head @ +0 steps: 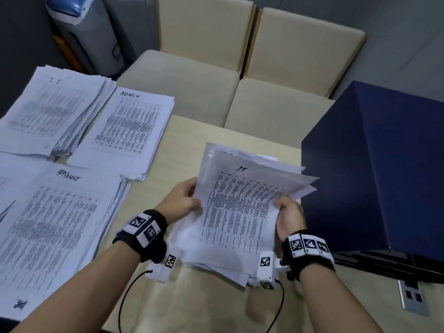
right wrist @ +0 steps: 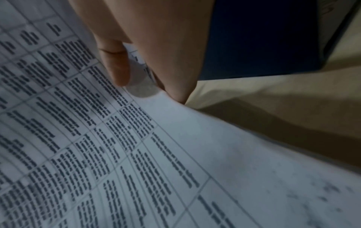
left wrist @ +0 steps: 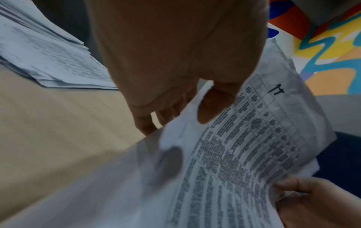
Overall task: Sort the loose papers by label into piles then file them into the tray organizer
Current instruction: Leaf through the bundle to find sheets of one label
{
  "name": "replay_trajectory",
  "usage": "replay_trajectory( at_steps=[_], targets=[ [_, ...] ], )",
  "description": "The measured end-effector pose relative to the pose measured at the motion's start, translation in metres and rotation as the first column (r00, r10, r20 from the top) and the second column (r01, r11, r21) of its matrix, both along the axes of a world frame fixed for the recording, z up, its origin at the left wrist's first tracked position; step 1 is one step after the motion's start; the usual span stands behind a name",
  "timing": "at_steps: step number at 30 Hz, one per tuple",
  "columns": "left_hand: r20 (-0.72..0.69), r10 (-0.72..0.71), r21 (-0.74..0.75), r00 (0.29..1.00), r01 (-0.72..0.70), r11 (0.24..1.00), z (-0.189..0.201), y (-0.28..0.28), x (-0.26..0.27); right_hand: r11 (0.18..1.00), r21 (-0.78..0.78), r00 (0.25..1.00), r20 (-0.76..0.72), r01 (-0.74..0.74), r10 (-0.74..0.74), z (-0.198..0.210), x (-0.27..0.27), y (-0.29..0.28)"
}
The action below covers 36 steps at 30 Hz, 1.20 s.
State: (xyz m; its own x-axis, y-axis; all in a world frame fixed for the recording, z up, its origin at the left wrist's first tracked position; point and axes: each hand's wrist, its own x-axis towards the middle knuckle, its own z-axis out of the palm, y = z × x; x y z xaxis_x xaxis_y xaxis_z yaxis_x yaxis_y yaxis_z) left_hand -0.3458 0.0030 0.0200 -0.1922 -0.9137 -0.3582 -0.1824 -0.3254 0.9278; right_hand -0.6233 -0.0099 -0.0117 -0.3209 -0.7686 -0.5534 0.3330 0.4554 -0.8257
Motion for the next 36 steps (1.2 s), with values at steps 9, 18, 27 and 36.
replay_trajectory(
  at_steps=[9, 18, 27, 36],
  targets=[
    [0.039, 0.084, -0.047, 0.996, -0.082, 0.996, -0.006, -0.005, -0.026, 0.996, 0.036, 0.994, -0.071, -0.082, 0.084, 0.002, -0.009, 0.018],
    [0.647, -0.045, 0.094, 0.761, -0.021, 0.995, -0.041, -0.049, -0.015, 0.997, 0.060, 0.999, 0.015, 0.045, -0.046, -0.010, -0.018, 0.030],
    [0.928, -0.086, -0.037, 0.363, 0.318, 0.947, -0.040, -0.058, -0.007, 0.993, 0.112, 0.999, -0.030, 0.041, -0.038, -0.010, -0.015, 0.021],
    [0.971, -0.122, 0.005, 0.206, 0.494, 0.870, -0.014, -0.050, 0.017, 0.994, 0.100, 0.996, -0.082, 0.048, -0.040, 0.000, 0.007, 0.014]
  ],
)
